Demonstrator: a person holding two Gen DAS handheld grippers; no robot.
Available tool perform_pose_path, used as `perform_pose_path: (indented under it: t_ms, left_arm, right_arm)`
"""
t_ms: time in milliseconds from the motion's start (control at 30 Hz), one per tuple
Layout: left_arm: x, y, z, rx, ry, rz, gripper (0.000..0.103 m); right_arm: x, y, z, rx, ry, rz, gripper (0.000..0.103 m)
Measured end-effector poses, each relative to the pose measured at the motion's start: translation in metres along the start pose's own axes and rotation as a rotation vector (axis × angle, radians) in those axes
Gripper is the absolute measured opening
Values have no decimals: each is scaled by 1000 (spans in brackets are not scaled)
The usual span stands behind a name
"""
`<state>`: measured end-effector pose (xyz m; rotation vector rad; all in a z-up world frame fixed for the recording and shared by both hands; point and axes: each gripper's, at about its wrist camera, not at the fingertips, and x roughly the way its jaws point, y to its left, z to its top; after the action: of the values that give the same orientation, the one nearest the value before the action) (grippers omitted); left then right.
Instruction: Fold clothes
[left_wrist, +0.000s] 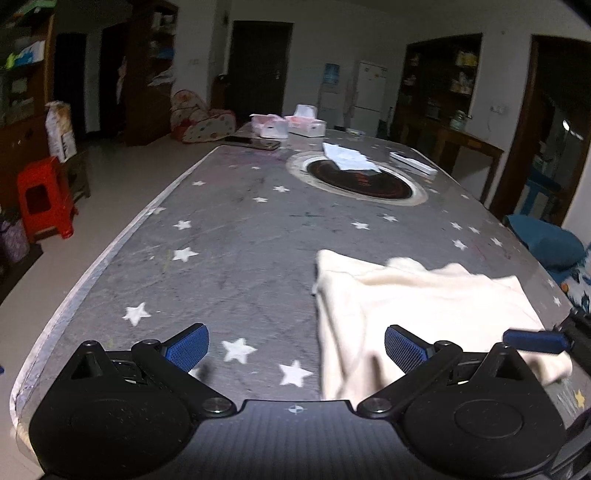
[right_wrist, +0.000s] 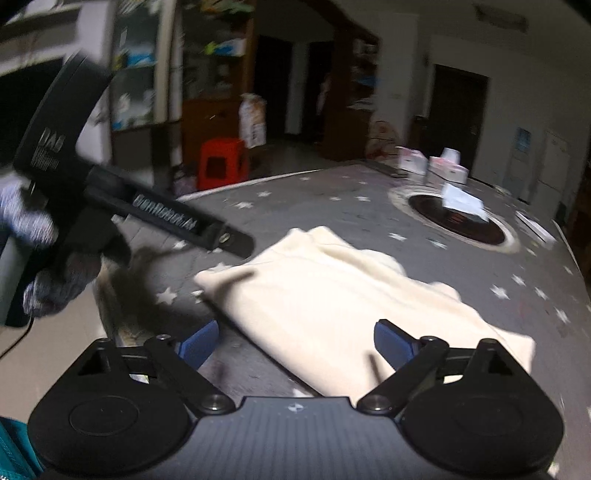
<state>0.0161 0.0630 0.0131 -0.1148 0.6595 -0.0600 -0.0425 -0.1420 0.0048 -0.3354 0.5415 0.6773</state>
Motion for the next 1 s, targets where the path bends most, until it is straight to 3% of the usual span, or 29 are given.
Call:
perform_pose_path:
  t_ms: [233,400,533,900,1000]
  left_arm:
    - [5,21,9,-70,-2,-1,103]
    - [10,30,13,-137,15,-43,102]
    - [15,36,16,-214,37,-101,102]
    - [45,33,23,-468,164,-305,100]
    - [58,28,23,-512,210,-340,92]
  right_arm:
    - [29,34,15,-186,33,28,73]
    - [48,51,22,-269,62,37,48]
    - [49,52,24,-280,51,33,22]
    - [14,-3,44,-10,-52,93,16]
    - [10,-8,43,3,-61,106,15]
